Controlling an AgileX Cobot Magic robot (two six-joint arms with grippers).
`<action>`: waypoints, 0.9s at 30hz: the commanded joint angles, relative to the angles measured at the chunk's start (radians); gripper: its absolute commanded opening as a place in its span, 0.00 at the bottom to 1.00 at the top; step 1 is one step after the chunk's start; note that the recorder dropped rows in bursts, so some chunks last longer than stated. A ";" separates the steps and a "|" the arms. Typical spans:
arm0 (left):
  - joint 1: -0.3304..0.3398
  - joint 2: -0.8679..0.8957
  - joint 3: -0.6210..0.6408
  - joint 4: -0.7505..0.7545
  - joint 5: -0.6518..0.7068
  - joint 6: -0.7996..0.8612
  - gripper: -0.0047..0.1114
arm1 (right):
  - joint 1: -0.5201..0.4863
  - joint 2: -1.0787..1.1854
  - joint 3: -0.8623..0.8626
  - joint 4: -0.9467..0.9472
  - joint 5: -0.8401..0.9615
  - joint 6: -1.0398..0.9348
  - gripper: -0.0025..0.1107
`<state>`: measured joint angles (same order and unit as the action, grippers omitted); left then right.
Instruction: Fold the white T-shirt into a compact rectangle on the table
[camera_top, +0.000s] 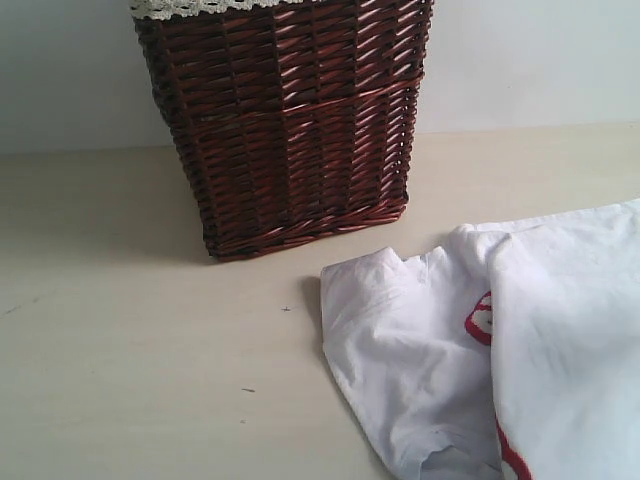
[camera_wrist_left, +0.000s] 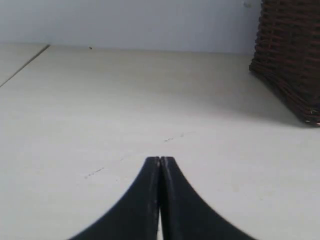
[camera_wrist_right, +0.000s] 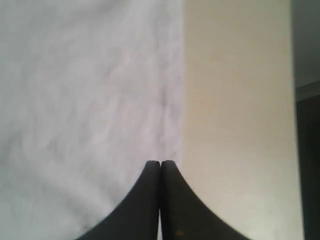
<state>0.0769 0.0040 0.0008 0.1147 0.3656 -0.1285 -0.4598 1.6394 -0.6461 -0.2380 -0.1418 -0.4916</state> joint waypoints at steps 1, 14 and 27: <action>0.004 -0.004 -0.001 0.002 -0.007 0.001 0.04 | -0.005 -0.149 0.001 -0.048 -0.056 0.119 0.02; 0.004 -0.004 -0.001 0.446 -0.020 0.264 0.04 | -0.005 -0.416 0.001 -0.496 -0.113 0.822 0.02; 0.002 -0.004 -0.074 0.356 -0.870 -1.227 0.04 | -0.005 -0.416 0.033 -1.506 -0.906 1.666 0.02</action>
<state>0.0769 0.0040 -0.0469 0.3888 -0.4018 -1.2531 -0.4612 1.2247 -0.6292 -1.7128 -0.9967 1.0766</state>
